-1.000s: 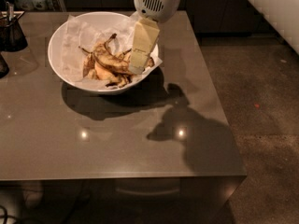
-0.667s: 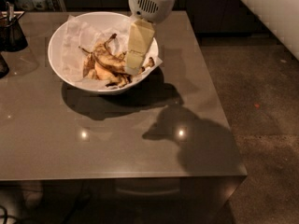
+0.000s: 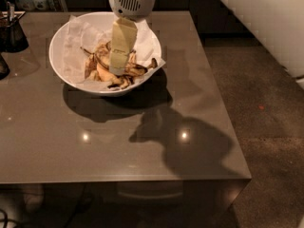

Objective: Pick banana from white bowl

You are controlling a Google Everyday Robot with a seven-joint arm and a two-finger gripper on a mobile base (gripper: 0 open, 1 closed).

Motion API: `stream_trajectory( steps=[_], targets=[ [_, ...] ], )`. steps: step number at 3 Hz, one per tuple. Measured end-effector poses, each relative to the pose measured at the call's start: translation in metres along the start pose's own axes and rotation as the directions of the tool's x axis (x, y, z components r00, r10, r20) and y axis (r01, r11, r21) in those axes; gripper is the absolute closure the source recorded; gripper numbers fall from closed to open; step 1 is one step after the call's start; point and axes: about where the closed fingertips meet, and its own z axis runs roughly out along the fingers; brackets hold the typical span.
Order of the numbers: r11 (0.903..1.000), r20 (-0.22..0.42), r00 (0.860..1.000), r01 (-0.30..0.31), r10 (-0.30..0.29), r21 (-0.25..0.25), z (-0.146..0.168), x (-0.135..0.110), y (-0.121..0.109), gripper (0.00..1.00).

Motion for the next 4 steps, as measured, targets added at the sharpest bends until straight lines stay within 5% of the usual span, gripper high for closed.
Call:
stream_trajectory(
  steps=[4],
  targets=[
    [0.9957,0.118,0.990,-0.066,0.073,-0.065,0.013,-0.009,-0.006,0.00]
  ],
)
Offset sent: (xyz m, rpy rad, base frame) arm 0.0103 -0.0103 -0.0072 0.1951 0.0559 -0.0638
